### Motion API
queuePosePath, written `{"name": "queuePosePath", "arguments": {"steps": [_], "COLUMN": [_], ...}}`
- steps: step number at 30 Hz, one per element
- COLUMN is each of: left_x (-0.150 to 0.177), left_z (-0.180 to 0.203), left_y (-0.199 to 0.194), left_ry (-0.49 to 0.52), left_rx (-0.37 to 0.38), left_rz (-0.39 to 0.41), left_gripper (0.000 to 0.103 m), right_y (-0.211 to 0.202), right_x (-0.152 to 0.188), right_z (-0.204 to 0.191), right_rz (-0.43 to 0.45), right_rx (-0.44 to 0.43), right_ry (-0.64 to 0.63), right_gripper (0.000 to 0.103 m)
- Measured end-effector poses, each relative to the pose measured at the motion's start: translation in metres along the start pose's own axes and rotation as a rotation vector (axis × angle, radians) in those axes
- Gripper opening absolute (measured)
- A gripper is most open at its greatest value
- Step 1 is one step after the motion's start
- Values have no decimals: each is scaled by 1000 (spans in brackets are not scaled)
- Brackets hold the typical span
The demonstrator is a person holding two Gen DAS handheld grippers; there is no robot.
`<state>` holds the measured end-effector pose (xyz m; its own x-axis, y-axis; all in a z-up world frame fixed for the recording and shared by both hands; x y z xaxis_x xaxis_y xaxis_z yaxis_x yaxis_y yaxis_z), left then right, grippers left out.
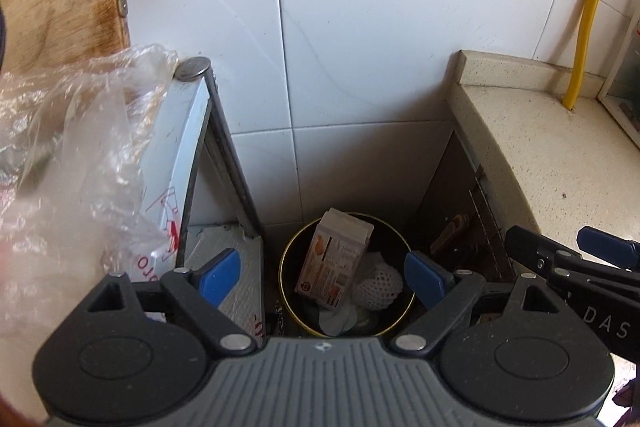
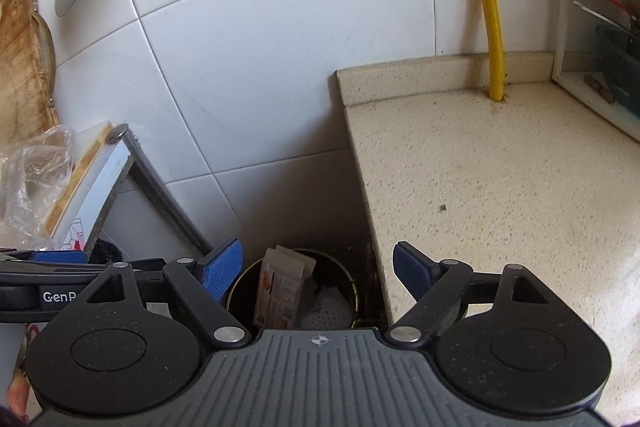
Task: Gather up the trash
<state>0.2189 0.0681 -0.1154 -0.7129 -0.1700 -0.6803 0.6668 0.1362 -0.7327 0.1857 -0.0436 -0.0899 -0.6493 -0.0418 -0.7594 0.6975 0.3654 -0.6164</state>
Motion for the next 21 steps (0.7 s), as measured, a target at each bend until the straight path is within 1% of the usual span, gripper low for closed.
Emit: {"name": "queuePosePath", "arguments": {"steps": [5,11,18,21], "left_x": [8,13,17,18], "left_z": [-2,-1,0,0], "left_y": [-2,-1,-4,-6], "left_ry": [-5,-12,-17,-18], "left_rx": [2,25,54,53], "left_rz": [-16,-40,-46,-45], "left_gripper": [84,84,82,83], "right_y": [-2,-5,-10,-11], "right_x": [6,12,15,16], "right_z": [-3,-1,-1,-2], "right_rz": [-18,-28,-30,-29], "right_rx": [-4,-6,-7,-7], "right_ry": [-11,-6,-7,-9], "right_gripper": [87,87,87,87]}}
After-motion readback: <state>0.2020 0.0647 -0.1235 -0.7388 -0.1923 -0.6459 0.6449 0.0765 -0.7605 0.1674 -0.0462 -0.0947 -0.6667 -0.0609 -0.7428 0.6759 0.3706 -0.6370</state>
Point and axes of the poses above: each gripper's, at about its wrist camera, not at the fingertips, and y roughly the way its jaws point, z to its right, x to its underside, the point moved 7 cm from there along y, roughly the way its jaws point, and after that the axes turned 8 degrees about z, right-handed, at the moved point
